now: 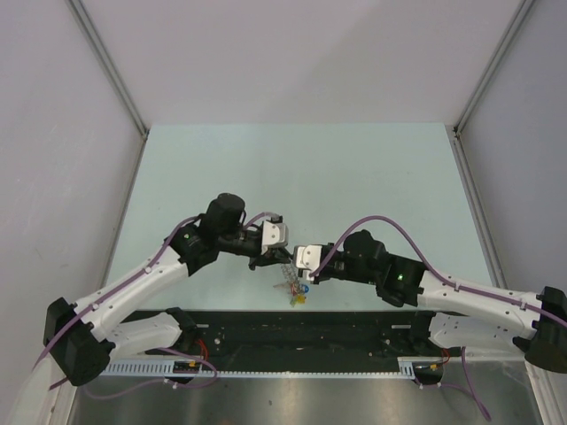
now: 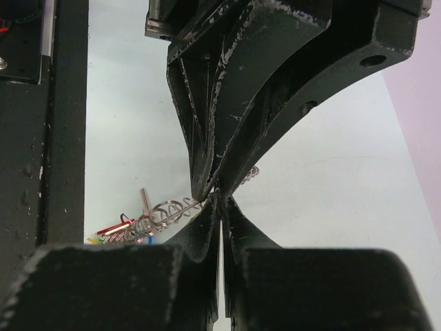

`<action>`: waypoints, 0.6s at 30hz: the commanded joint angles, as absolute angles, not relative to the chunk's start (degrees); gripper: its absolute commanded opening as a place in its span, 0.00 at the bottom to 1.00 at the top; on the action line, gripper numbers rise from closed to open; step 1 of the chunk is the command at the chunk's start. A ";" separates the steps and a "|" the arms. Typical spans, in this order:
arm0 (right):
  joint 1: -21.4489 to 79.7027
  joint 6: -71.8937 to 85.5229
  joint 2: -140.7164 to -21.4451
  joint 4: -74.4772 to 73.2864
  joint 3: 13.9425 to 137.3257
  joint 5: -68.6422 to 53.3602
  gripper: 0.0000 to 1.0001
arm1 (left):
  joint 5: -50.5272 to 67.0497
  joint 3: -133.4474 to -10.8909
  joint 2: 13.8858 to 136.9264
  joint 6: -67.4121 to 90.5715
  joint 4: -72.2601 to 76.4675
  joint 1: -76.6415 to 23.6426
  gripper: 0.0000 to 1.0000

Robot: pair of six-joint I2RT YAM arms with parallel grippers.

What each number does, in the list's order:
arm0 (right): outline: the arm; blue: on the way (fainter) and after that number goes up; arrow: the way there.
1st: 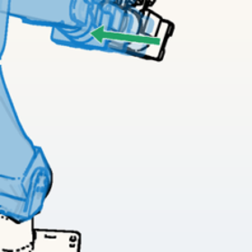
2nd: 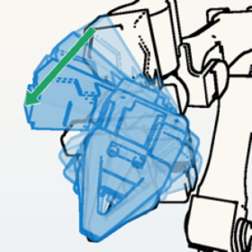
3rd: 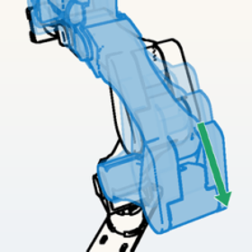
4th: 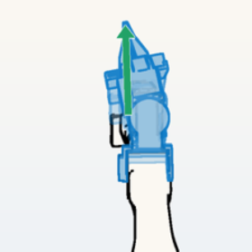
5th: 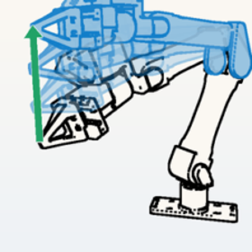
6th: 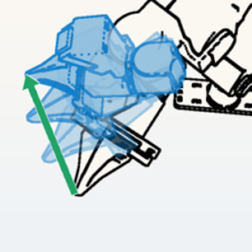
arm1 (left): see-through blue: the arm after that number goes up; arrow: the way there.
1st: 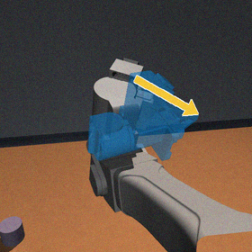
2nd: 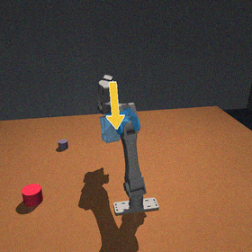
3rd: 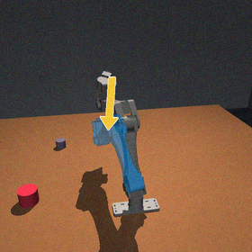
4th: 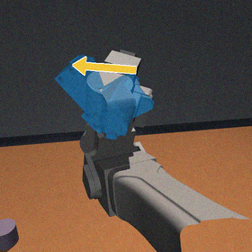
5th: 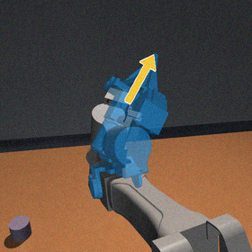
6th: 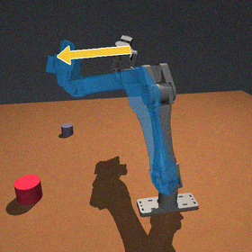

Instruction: Put the keys on the keyring

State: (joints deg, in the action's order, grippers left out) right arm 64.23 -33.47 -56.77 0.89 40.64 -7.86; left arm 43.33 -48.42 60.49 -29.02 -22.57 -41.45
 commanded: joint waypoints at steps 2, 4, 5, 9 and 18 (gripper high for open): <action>64.69 -33.84 -55.02 3.25 43.77 -5.71 0.00 | 47.37 -47.81 60.29 -28.74 -23.47 -40.96 0.22; 64.69 -33.84 -54.85 3.16 43.86 -5.63 0.00 | 47.37 -47.64 60.12 -28.74 -23.47 -40.96 0.25; 64.77 -33.84 -54.76 3.08 43.86 -5.63 0.00 | 47.37 -47.64 60.20 -28.74 -23.47 -40.96 0.25; 64.78 -33.84 -54.67 3.25 43.86 -5.45 0.00 | 47.11 -47.64 60.55 -28.74 -23.90 -40.96 0.24; 65.04 -33.75 -54.58 2.90 43.77 -5.10 0.00 | 46.14 -47.64 60.21 -26.99 -21.98 -40.96 0.00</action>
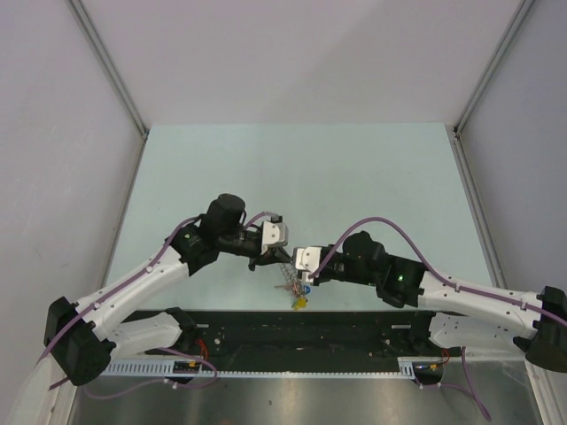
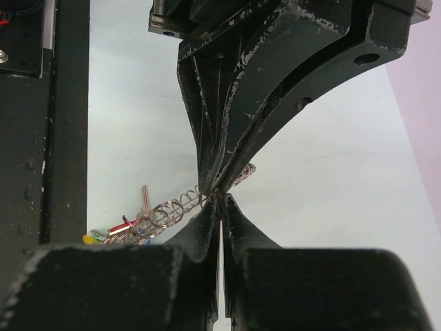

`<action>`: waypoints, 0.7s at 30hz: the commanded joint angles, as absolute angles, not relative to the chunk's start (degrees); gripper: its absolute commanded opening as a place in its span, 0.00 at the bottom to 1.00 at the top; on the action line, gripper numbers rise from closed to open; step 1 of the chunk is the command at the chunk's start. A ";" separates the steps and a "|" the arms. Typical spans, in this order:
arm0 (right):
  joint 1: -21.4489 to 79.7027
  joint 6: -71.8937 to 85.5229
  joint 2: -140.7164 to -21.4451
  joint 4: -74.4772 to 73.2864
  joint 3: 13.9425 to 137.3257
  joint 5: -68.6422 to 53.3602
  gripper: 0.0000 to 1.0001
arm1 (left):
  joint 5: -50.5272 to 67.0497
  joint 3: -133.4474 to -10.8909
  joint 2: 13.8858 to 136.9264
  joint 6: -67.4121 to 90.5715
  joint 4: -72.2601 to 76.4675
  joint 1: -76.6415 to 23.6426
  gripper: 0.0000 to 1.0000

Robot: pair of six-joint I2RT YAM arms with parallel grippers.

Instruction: Put the keys on the keyring

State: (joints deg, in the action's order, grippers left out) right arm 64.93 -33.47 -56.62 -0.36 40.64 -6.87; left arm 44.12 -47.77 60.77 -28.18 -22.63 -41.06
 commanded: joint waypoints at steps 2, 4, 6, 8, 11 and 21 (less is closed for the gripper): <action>65.04 -33.40 -54.23 2.55 43.77 -4.49 0.00 | 44.92 -47.29 59.33 -25.49 -20.66 -40.96 0.00; 65.13 -32.87 -53.70 2.11 43.60 -3.70 0.00 | 43.34 -46.85 58.63 -23.39 -19.60 -40.70 0.00; 65.21 -32.35 -52.04 3.07 42.46 -2.99 0.00 | 42.80 -46.50 57.22 -22.07 -17.50 -40.08 0.00; 65.21 -31.30 -50.20 3.69 40.79 -2.11 0.00 | 42.28 -45.79 55.73 -19.61 -14.87 -39.47 0.00; 65.30 -30.24 -49.31 4.57 39.20 -1.76 0.00 | 41.92 -44.65 54.41 -15.83 -10.74 -38.06 0.00; 66.44 -26.63 -50.44 13.96 34.10 -1.49 0.00 | 39.29 -40.08 48.78 -4.75 3.16 -36.56 0.00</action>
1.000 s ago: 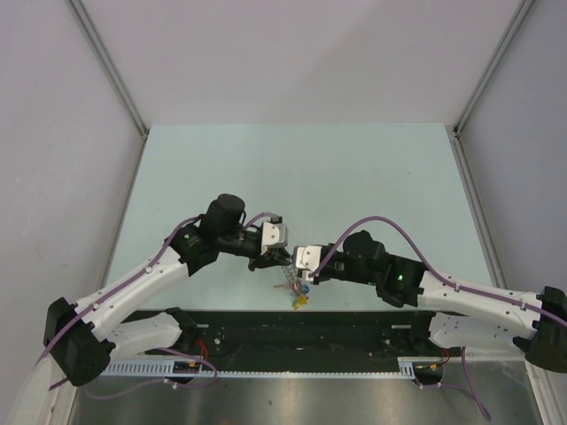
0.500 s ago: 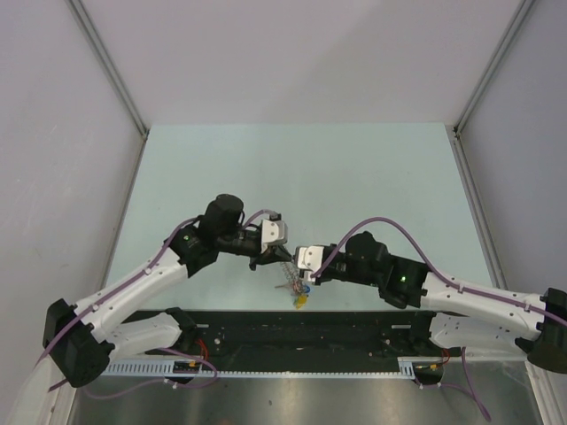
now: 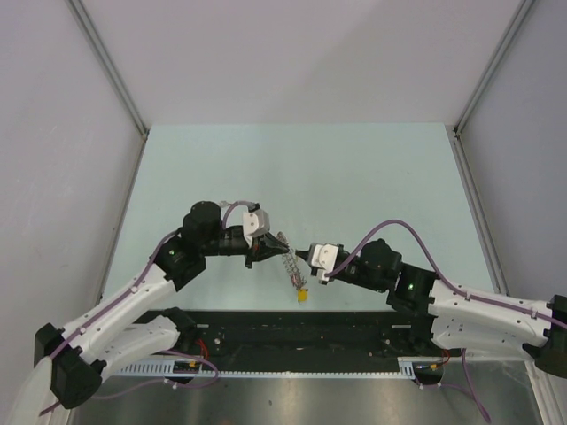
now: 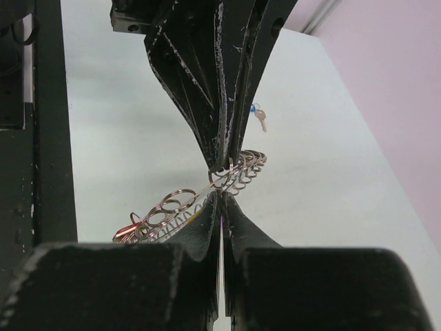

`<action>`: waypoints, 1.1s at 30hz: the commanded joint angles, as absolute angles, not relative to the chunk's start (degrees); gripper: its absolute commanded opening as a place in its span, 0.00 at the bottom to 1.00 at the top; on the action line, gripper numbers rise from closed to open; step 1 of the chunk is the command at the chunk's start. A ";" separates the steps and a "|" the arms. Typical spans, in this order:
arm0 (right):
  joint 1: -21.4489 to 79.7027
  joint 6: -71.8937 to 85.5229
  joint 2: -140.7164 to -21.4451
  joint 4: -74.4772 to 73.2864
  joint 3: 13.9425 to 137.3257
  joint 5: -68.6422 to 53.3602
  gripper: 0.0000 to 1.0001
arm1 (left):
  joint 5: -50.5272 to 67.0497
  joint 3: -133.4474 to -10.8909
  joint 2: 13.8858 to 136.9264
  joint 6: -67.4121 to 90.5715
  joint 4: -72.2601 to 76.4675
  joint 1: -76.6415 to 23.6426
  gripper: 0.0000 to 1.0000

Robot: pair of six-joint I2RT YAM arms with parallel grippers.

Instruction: Put the keys on the keyring

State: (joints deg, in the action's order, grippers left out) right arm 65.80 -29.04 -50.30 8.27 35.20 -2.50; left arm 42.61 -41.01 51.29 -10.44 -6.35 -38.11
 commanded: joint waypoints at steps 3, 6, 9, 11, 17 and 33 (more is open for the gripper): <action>66.97 -26.28 -52.55 16.60 34.10 -1.67 0.00 | 37.98 -38.94 47.99 -2.82 5.36 -36.56 0.00; 67.06 -25.93 -54.40 19.59 34.19 -2.98 0.00 | 36.31 -37.97 47.55 -0.36 7.64 -36.39 0.01; 67.06 -25.58 -56.16 21.44 34.36 -3.51 0.00 | 34.37 -36.66 46.94 2.80 10.98 -35.77 0.00; 66.97 -25.40 -57.48 21.88 34.80 -3.43 0.00 | 33.40 -35.95 46.67 4.30 13.27 -35.25 0.00; 62.51 -25.40 -59.41 20.92 36.65 -0.97 0.00 | 25.59 -35.07 44.13 7.29 13.45 -32.27 0.45; 31.76 -19.17 -78.64 24.08 54.30 -2.46 0.00 | 7.38 -35.51 38.58 25.05 3.87 -12.23 1.00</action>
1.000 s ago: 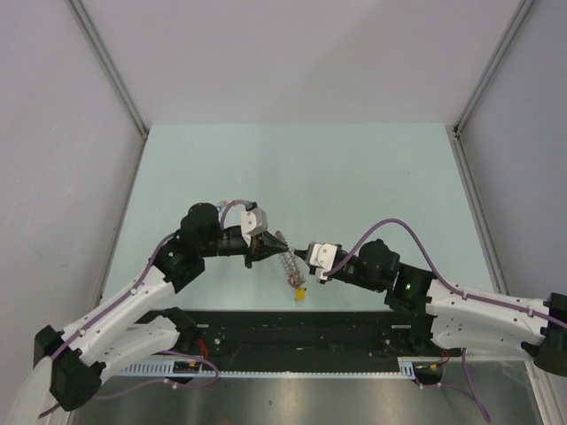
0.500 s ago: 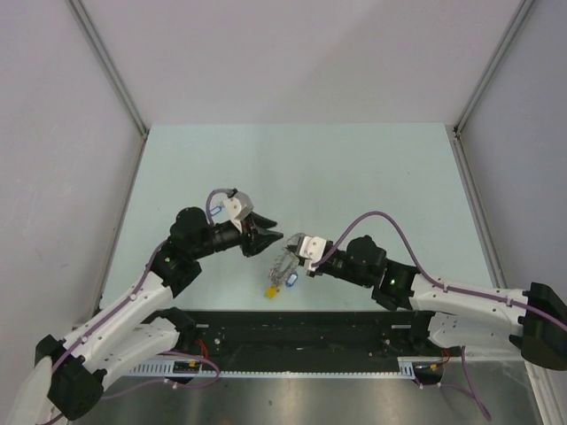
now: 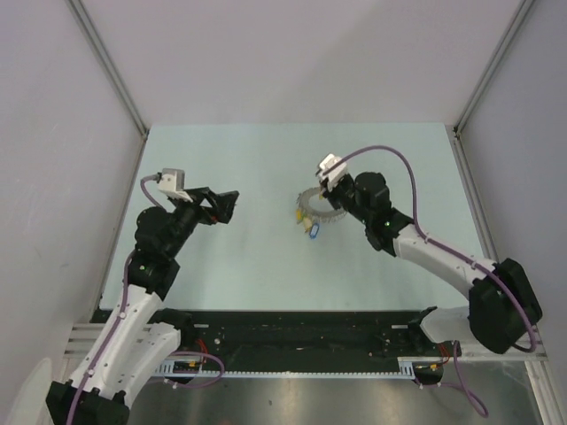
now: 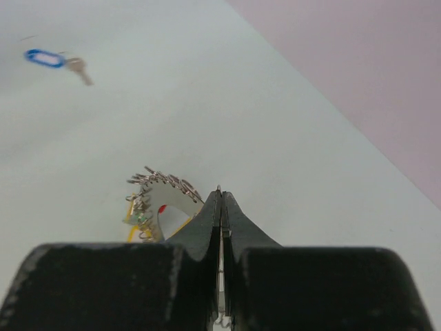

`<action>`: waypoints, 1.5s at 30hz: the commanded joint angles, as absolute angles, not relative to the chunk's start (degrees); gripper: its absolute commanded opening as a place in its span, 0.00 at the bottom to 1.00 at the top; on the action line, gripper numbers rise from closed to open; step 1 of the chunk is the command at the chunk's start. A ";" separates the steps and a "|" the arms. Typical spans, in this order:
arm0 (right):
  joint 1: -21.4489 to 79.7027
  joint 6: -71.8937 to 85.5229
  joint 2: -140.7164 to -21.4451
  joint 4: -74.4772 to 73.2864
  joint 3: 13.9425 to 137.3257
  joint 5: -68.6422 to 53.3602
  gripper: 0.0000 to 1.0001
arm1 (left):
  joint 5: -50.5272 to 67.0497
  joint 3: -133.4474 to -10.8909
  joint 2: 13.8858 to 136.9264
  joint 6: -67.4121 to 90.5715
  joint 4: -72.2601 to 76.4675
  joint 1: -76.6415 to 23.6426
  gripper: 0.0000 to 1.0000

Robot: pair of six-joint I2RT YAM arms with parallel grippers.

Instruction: Put the keys on the keyring

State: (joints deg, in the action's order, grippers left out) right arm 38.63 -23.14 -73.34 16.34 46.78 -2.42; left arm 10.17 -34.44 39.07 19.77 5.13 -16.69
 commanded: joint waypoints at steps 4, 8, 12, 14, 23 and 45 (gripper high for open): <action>27.96 -16.89 -82.43 23.65 57.22 -3.34 0.00 | 6.59 -36.03 38.06 24.09 2.20 -8.53 1.00; 27.24 -12.22 -82.53 18.90 54.85 -4.13 0.00 | 5.01 -36.56 36.13 21.89 1.23 -7.38 1.00; 28.39 -6.25 -79.46 20.38 44.86 -4.31 0.00 | 2.73 -37.00 35.16 20.92 0.44 -6.86 1.00; 29.09 -1.79 -76.83 20.74 41.50 -4.22 0.00 | 1.15 -37.35 34.28 20.39 -0.08 -6.77 1.00; 37.52 10.36 -69.70 19.25 28.84 -0.97 0.08 | -2.44 -37.63 26.73 13.72 -10.36 -6.50 1.00; 38.32 2.56 -13.29 -13.79 35.94 29.44 1.00 | -6.76 -28.82 -5.80 9.05 -13.62 -6.68 1.00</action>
